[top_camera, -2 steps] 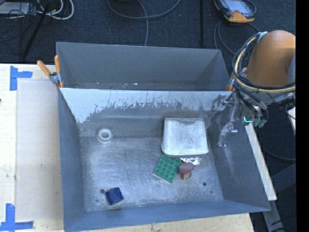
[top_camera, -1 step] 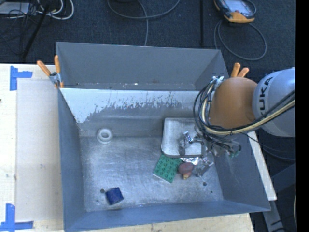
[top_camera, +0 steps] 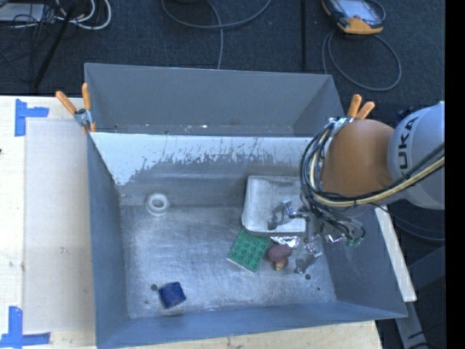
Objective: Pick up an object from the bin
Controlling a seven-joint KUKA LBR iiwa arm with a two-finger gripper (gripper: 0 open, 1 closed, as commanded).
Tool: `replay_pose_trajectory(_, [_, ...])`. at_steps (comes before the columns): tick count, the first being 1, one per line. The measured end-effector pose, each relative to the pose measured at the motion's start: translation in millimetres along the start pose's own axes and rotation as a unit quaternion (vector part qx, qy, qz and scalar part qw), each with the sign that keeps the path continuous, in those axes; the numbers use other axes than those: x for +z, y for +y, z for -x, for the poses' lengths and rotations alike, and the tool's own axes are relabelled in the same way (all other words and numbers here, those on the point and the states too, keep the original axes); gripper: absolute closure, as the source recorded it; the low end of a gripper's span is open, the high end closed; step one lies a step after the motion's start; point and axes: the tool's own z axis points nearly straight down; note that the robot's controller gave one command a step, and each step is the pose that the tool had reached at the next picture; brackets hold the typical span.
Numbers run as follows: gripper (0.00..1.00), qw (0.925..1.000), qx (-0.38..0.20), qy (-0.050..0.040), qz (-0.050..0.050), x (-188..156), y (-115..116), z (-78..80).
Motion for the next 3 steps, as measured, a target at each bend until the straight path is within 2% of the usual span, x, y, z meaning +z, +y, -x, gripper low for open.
replay_pose_trajectory(1, [0.00, 0.9908, 0.135, 0.0051, 0.001, 1, 11, 8.7])
replay_pose_trajectory(2, [0.00, 0.9763, 0.216, -0.0057, -0.002, 18, 16, 19.7])
replay_pose_trajectory(3, [0.00, 0.9583, 0.286, -0.0064, -0.001, 20, 25, 15.6])
